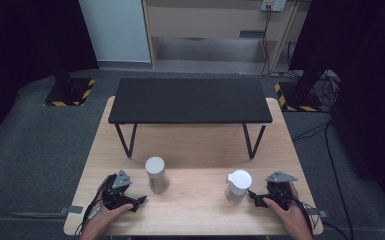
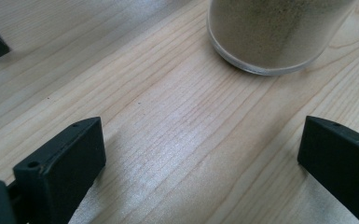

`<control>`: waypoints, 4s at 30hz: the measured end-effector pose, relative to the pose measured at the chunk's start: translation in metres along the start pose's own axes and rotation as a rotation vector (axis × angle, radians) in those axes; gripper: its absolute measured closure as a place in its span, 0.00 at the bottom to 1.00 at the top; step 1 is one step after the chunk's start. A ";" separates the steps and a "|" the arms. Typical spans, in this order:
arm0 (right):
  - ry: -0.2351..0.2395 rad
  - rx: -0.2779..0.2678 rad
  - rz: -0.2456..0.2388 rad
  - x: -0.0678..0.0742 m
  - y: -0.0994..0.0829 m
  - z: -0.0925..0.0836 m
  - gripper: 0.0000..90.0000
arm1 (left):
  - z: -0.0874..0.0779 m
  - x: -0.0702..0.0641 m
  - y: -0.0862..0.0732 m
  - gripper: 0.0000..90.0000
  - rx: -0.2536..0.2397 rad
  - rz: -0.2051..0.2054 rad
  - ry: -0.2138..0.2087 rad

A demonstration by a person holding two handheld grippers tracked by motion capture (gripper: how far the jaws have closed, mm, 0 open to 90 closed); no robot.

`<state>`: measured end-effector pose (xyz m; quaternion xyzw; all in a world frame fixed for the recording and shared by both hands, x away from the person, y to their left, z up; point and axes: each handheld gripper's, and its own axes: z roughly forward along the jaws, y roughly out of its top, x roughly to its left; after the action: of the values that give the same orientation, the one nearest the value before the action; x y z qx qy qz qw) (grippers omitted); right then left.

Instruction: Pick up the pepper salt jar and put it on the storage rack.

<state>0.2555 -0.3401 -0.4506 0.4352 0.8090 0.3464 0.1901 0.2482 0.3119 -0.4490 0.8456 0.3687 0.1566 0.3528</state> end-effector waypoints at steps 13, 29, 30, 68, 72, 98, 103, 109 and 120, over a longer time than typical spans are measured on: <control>0.002 0.000 0.002 0.000 0.000 0.000 0.03 | -0.001 -0.007 0.003 0.02 -0.033 0.048 -0.016; 0.003 0.001 0.002 0.000 -0.001 -0.001 0.03 | 0.002 -0.008 0.003 0.03 -0.082 0.081 -0.057; 0.003 0.000 0.002 0.000 -0.001 -0.001 0.03 | 0.002 -0.008 0.003 0.03 -0.083 0.083 -0.058; 0.003 -0.001 0.001 0.000 -0.001 -0.001 0.04 | 0.004 -0.009 0.044 0.05 -0.190 0.113 -0.082; 0.003 -0.001 0.001 0.000 -0.001 -0.001 0.04 | 0.003 -0.009 0.051 0.05 -0.196 0.124 -0.083; 0.003 -0.001 0.001 0.000 -0.001 -0.001 0.04 | 0.003 -0.001 0.055 0.35 -0.255 0.121 -0.128; 0.003 0.000 0.002 0.000 -0.001 -0.001 0.04 | 0.003 -0.002 0.053 0.36 -0.266 0.128 -0.126; 0.004 -0.001 0.001 0.000 -0.001 -0.001 0.04 | 0.003 -0.001 0.051 0.37 -0.277 0.132 -0.131; 0.004 -0.001 0.001 0.000 -0.001 -0.001 0.04 | -0.005 0.006 0.062 0.37 -0.299 0.179 -0.191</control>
<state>0.2540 -0.3409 -0.4506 0.4349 0.8090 0.3476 0.1884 0.2819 0.2889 -0.4011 0.8243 0.2295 0.1595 0.4924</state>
